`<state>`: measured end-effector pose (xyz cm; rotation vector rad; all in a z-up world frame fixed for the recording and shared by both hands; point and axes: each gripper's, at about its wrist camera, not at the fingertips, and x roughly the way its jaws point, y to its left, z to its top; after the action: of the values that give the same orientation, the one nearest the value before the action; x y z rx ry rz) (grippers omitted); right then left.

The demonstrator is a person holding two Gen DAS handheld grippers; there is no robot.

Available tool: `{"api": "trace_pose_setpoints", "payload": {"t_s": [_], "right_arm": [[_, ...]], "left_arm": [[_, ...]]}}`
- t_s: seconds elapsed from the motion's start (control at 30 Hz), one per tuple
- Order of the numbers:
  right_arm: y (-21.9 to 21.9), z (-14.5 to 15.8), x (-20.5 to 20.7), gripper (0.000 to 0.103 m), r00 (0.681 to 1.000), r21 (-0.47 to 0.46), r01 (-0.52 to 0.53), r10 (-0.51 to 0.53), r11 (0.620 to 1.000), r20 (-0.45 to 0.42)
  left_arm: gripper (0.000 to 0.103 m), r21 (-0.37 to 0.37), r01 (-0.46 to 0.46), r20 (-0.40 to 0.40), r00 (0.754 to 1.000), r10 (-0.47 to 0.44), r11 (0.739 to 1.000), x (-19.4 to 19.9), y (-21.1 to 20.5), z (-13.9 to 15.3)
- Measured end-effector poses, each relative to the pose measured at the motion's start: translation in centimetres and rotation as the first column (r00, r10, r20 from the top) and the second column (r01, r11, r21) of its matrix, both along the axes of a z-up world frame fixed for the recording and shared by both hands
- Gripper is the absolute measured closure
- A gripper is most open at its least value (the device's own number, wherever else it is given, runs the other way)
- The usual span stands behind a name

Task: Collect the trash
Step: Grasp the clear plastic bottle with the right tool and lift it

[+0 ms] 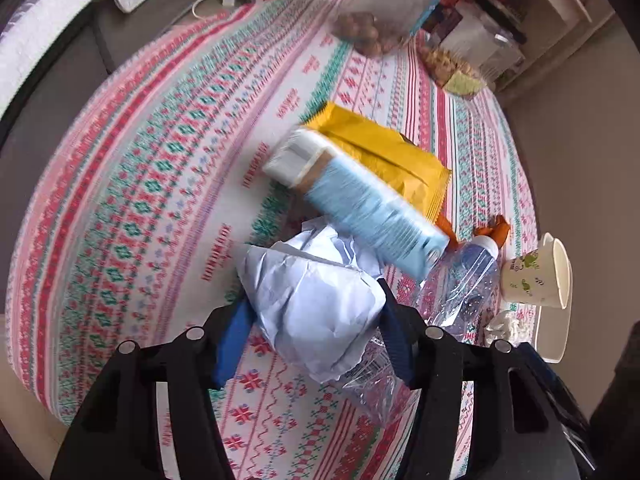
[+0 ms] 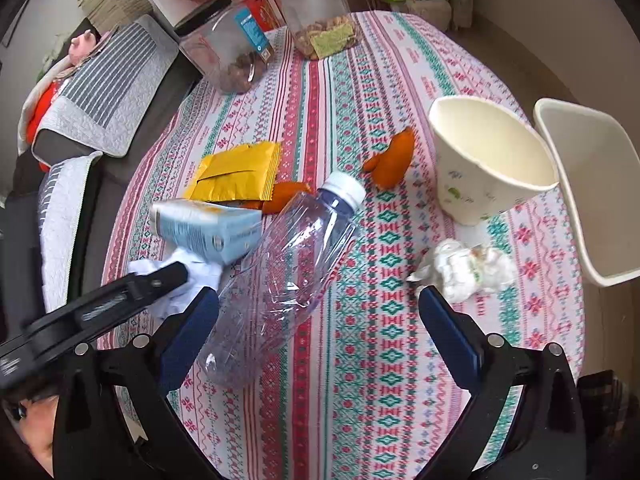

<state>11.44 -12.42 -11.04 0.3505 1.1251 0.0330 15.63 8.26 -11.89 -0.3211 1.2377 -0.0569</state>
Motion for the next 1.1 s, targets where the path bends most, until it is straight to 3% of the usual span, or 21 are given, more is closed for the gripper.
{"api": "trace_pose_setpoints", "payload": {"t_s": [0.13, 0.43, 0.6, 0.67, 0.7, 0.73, 0.83, 1.1], "right_arm": [[1.5, -0.8, 0.5, 0.007, 1.0, 0.001, 0.006, -0.006, 1.0, -0.015], [3.7, -3.6, 2.4, 0.007, 0.997, -0.012, 0.004, -0.005, 1.0, -0.076], [4.1, -5.1, 3.1, 0.007, 0.994, -0.023, 0.001, -0.004, 1.0, -0.105], [4.3, -5.0, 3.2, 0.01, 0.996, -0.054, -0.011, 0.007, 0.999, -0.09], [4.3, -5.0, 3.2, 0.015, 0.996, -0.054, -0.01, 0.006, 0.998, -0.084], [4.2, -4.9, 3.3, 0.025, 0.997, -0.053, -0.012, 0.008, 0.999, -0.077], [4.0, -4.6, 3.3, 0.034, 0.997, -0.034, -0.026, 0.024, 0.999, -0.07], [4.7, -2.2, 1.4, 0.039, 0.994, -0.015, -0.109, 0.109, 0.994, -0.008]], "left_arm": [[0.045, -0.04, -0.02, 0.041, 0.999, 0.022, 0.999, -1.1, 2.2, 2.2], [0.045, -0.015, -0.065, 0.167, 0.984, 0.066, 0.998, -2.4, 5.6, 6.3], [0.045, -0.021, -0.069, 0.184, 0.98, 0.071, 0.997, -2.8, 6.5, 7.0], [0.045, -0.023, -0.074, 0.182, 0.98, 0.077, 0.997, -2.9, 6.9, 6.9], [0.045, -0.023, -0.079, 0.182, 0.98, 0.081, 0.997, -2.9, 7.0, 6.9], [0.045, -0.024, -0.083, 0.181, 0.98, 0.086, 0.996, -3.0, 7.2, 6.8], [0.045, -0.028, -0.093, 0.182, 0.979, 0.096, 0.995, -3.1, 7.6, 6.8], [0.045, -0.043, -0.107, 0.191, 0.975, 0.113, 0.993, -3.3, 7.9, 7.1]]}}
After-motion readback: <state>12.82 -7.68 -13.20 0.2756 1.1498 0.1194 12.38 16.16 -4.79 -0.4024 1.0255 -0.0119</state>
